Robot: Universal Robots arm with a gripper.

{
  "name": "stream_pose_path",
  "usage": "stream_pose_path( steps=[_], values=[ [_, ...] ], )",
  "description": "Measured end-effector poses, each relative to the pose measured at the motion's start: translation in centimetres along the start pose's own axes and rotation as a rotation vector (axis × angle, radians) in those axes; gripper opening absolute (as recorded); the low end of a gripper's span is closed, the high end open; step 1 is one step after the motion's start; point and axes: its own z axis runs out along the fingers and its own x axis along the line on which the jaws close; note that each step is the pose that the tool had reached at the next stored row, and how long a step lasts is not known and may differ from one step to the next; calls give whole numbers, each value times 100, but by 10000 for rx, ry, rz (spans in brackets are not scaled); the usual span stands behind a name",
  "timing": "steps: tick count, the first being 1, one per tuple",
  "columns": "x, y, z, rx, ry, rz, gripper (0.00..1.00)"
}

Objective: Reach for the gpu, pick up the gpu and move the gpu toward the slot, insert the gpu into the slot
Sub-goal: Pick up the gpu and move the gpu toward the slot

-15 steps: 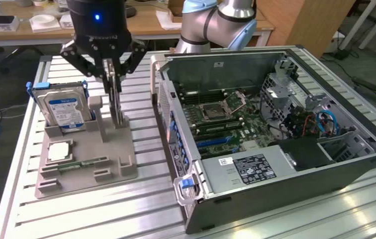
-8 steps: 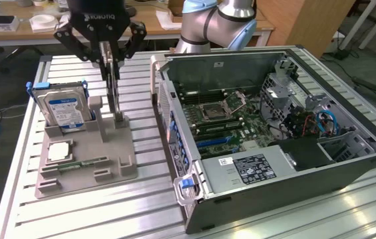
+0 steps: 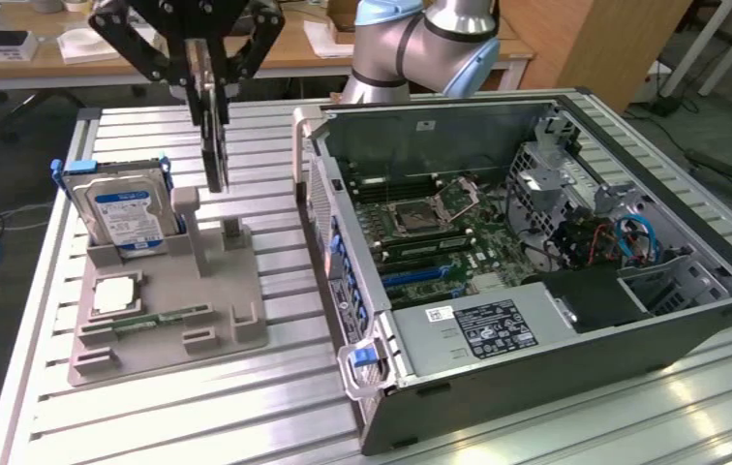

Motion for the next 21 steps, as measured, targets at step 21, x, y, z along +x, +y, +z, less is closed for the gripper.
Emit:
stream_pose_path(
  steps=[21],
  values=[
    [-524,10,-68,-247,17,-246,26]
  ],
)
